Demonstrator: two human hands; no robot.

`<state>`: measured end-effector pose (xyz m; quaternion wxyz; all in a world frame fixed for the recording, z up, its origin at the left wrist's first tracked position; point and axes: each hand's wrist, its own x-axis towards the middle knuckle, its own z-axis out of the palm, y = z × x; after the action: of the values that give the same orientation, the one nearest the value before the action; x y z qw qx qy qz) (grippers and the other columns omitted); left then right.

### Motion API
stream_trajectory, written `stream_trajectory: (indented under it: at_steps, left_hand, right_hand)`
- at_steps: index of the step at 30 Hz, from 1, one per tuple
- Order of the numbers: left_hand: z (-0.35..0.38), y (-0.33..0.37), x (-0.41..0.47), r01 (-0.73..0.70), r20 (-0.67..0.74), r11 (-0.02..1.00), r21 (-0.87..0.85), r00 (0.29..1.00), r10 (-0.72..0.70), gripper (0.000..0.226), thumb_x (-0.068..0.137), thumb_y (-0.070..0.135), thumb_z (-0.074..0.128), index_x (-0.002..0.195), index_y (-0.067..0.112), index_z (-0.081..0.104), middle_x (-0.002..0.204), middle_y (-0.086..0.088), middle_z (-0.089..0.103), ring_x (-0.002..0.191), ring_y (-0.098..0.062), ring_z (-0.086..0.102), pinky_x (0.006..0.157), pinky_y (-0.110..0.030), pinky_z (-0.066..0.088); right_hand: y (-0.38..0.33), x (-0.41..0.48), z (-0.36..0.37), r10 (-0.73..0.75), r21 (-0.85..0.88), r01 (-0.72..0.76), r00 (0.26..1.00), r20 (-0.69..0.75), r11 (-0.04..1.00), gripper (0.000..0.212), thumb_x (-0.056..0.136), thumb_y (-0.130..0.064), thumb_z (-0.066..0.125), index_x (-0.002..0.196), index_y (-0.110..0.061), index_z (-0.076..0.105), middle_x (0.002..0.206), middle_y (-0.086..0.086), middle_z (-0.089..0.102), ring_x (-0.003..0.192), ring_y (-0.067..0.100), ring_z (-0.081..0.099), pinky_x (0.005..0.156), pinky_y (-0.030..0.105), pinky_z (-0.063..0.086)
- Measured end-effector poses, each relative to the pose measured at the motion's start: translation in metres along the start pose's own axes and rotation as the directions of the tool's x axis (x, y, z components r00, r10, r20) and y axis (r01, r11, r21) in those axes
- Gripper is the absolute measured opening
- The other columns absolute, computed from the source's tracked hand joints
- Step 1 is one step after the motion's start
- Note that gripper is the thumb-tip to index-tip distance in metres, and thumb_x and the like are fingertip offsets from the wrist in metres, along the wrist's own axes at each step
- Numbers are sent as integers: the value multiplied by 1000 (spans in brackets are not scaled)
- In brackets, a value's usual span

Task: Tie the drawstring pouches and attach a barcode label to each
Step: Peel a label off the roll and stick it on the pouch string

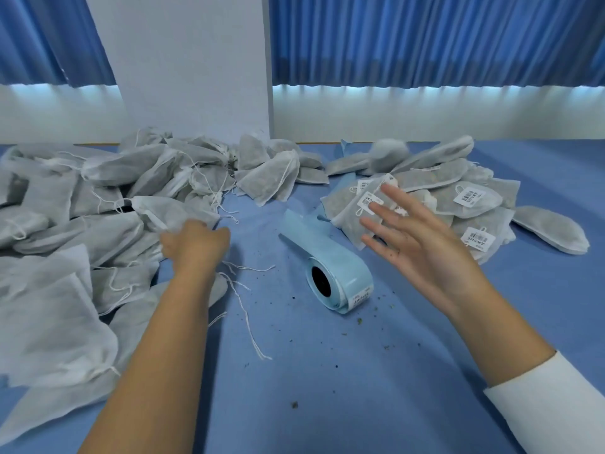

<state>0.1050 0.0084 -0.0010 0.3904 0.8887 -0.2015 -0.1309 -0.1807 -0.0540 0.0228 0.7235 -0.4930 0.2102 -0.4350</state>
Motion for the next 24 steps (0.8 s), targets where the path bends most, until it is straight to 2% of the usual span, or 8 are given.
stream_trajectory:
  at_steps: [3, 6, 8, 12, 16, 19, 21, 24]
  left_hand:
    - [-3, -6, 13, 120, 20, 993, 14, 993, -120, 39, 95, 22, 51, 131, 9, 58, 152, -26, 28, 139, -36, 27, 107, -36, 33]
    - [-2, -9, 24, 74, 58, 997, 33, 995, -76, 35, 94, 20, 49, 123, 3, 61, 139, -25, 50, 130, -41, 43, 108, -41, 40]
    - [1, -12, 26, 44, 23, 998, -52, 999, -43, 24, 91, 15, 51, 102, -2, 64, 125, -26, 59, 119, -43, 53, 104, -46, 45]
    - [6, -10, 18, -100, -85, 957, -272, 993, 80, 16, 87, 8, 52, 74, 5, 60, 79, -19, 58, 76, -31, 54, 73, -33, 46]
    - [1, 6, -9, -261, -134, 826, -500, 965, 223, 26, 87, 25, 67, 66, 11, 67, 66, -4, 57, 63, -19, 47, 56, -20, 41]
    - [-5, 23, -36, -295, -71, 719, -630, 943, 324, 23, 83, 31, 77, 68, 14, 70, 67, 1, 65, 58, -8, 54, 55, -13, 44]
    - [-10, 32, -51, -255, 34, 663, -704, 921, 389, 15, 81, 21, 80, 74, 17, 68, 65, 5, 65, 54, -5, 55, 51, -14, 44]
    - [-20, 40, -65, -132, 224, 611, -781, 854, 470, 27, 76, 3, 79, 80, 19, 58, 61, 8, 59, 55, -7, 56, 51, -20, 43]
  right_hand:
    - [4, -1, 2, 40, -118, -36, 999, 29, 992, 32, 90, -11, 62, 119, -20, 70, 126, 6, 66, 115, 22, 64, 84, 31, 57]
    - [6, 0, 0, 69, -196, -60, 997, 40, 979, 27, 91, -12, 62, 114, -20, 72, 122, 3, 69, 114, 19, 65, 84, 30, 57]
    - [7, 0, -1, 82, -220, -71, 996, 43, 973, 25, 91, -12, 62, 111, -21, 74, 120, 4, 70, 113, 18, 66, 82, 28, 57]
    - [9, 0, 0, 102, -259, -87, 994, 46, 962, 23, 92, -12, 61, 104, -25, 76, 117, 3, 71, 110, 19, 67, 84, 32, 56]
    - [10, -1, 3, 110, -294, -91, 993, 47, 952, 23, 93, -12, 60, 101, -26, 76, 112, 1, 73, 106, 18, 68, 80, 28, 56]
    - [11, -1, 4, 84, -307, -69, 996, 37, 949, 23, 93, -9, 60, 99, -24, 77, 110, 2, 73, 103, 17, 69, 74, 23, 55]
    - [11, -2, 5, 20, -327, -17, 1000, 6, 945, 25, 92, -6, 61, 96, -25, 77, 107, 1, 74, 99, 13, 69, 71, 22, 55]
    - [12, -3, 3, -161, -465, 135, 987, -17, 875, 32, 91, -2, 62, 105, -29, 73, 111, -8, 72, 105, 7, 65, 78, 24, 54]
